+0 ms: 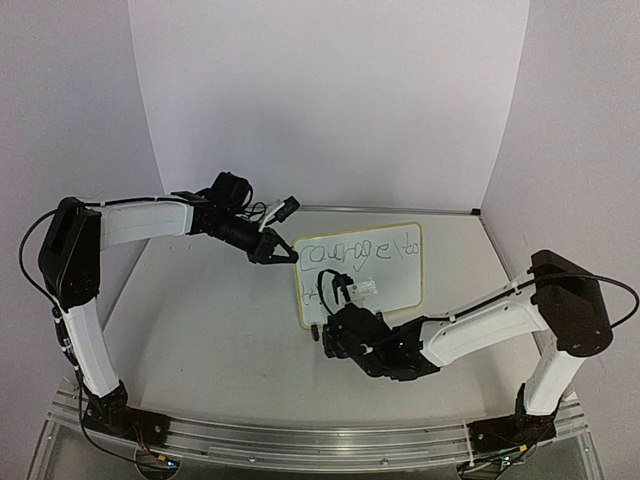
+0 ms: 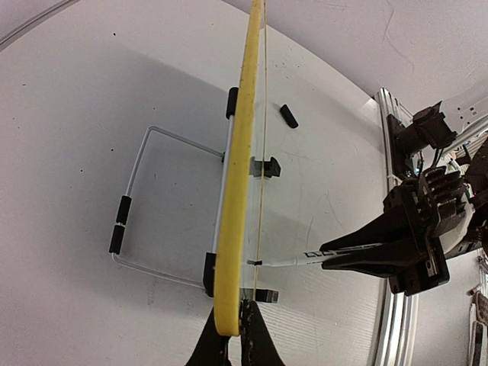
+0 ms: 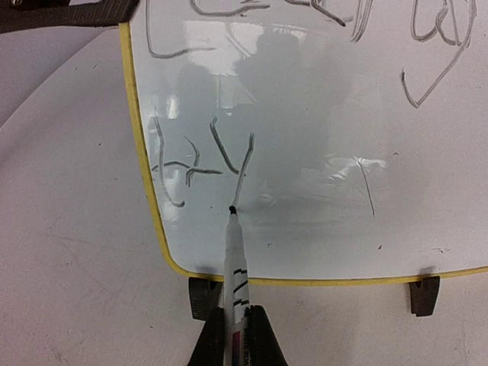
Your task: Write a sentence on the whiteboard
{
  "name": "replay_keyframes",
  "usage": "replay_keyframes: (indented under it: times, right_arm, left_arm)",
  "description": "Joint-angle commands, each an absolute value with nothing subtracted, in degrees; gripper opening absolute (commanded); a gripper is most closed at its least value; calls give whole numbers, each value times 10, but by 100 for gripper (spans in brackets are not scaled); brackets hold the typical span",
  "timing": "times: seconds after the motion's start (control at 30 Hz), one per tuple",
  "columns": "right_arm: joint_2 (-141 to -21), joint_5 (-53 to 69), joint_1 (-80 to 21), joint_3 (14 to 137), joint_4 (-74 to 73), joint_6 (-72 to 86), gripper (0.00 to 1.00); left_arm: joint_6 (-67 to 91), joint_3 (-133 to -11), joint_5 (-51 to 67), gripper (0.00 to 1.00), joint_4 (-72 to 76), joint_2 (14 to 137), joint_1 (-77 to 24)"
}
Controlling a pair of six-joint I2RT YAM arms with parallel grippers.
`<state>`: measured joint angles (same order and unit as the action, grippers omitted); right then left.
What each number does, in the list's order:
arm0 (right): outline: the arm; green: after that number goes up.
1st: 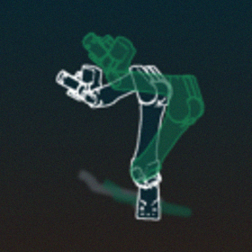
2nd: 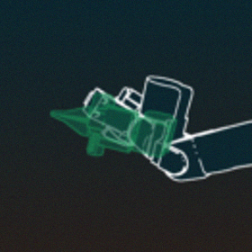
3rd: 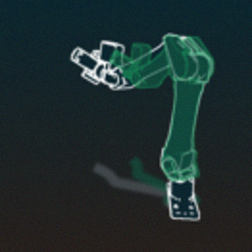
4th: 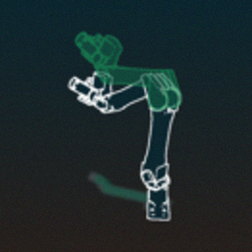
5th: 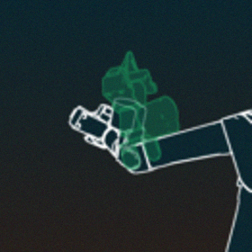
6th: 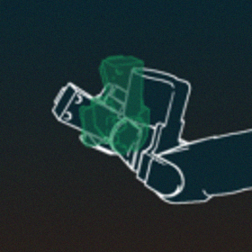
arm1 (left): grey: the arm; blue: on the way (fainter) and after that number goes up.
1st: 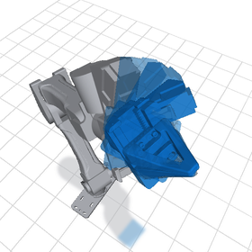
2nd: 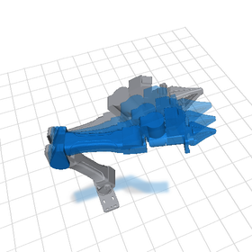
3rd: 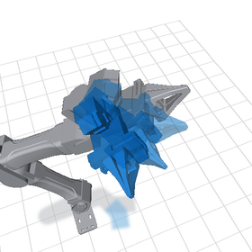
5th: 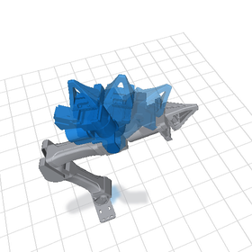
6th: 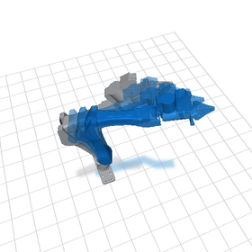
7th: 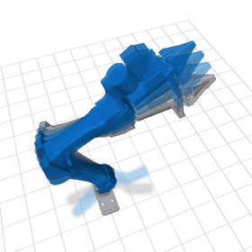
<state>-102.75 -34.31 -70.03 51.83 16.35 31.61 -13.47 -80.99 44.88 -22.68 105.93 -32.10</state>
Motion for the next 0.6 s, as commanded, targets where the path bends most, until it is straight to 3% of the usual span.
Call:
replay_keyframes:
  times: [0.0,0.3,0.57]
  right_arm:
    - [-1049,-334,-704,528,146,332,0]
    - [-1060,-319,-708,542,150,323,0]
    - [-1002,-292,-712,517,195,291,0]
  left_arm:
    - [-177,-810,393,0,-225,1047,-320]
    - [-177,-810,393,0,-225,1047,-320]
    - [-178,-810,392,0,-225,1048,-319]
